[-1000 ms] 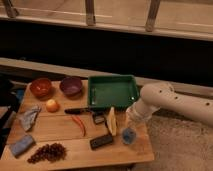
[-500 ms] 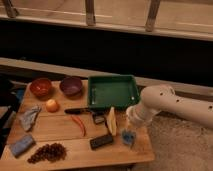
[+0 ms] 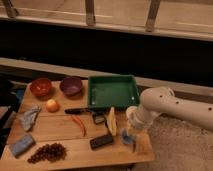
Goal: Place fork in plastic cup
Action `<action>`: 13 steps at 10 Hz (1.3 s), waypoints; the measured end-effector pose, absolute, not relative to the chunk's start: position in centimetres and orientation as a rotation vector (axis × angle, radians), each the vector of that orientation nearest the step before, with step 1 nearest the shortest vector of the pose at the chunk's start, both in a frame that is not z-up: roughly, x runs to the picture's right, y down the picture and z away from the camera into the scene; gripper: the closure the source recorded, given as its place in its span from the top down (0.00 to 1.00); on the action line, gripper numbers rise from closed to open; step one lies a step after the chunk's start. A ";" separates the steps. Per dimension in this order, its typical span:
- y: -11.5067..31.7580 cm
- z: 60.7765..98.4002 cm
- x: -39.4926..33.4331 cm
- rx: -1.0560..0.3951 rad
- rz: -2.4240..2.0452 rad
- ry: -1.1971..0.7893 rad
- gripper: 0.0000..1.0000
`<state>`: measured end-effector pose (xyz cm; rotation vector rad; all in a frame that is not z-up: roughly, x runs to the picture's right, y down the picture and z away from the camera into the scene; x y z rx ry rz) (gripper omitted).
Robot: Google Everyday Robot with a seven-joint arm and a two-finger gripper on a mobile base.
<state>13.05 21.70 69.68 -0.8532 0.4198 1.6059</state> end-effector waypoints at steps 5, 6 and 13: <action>22.9 71.3 12.6 -0.903 1.572 0.445 0.00; 22.7 71.6 12.6 -0.904 1.569 0.446 0.00; 21.2 74.5 13.6 -0.889 1.574 0.457 0.11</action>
